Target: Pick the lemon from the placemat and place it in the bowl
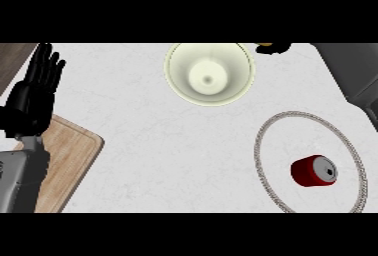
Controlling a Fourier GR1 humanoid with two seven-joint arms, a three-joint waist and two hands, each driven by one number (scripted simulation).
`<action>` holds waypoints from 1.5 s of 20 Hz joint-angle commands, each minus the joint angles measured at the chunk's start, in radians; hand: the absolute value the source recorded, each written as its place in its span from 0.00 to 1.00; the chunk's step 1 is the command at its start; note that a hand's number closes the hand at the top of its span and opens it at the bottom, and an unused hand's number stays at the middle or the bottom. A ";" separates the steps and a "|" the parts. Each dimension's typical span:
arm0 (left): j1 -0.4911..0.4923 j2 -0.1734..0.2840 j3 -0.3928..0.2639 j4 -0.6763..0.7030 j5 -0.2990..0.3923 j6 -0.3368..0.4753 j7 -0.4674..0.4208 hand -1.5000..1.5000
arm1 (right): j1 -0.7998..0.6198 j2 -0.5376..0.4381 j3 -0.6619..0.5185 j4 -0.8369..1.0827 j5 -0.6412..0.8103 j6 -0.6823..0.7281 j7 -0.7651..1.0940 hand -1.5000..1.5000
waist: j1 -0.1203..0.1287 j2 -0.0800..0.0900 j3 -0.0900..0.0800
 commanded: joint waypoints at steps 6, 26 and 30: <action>0.001 0.021 0.034 0.004 0.016 -0.014 -0.004 0.50 | 0.081 0.149 0.059 0.048 0.079 -0.142 -0.008 1.00 | -0.014 -0.001 0.000; -0.021 -0.012 -0.004 -0.047 -0.011 0.021 0.048 0.50 | 0.086 0.162 -0.329 0.148 -0.294 -0.071 0.158 0.00 | 0.014 0.017 0.002; -0.001 -0.010 -0.012 -0.051 -0.003 -0.012 0.029 0.50 | 0.079 0.076 -0.373 0.168 -0.336 -0.055 0.213 0.00 | 0.028 0.022 0.002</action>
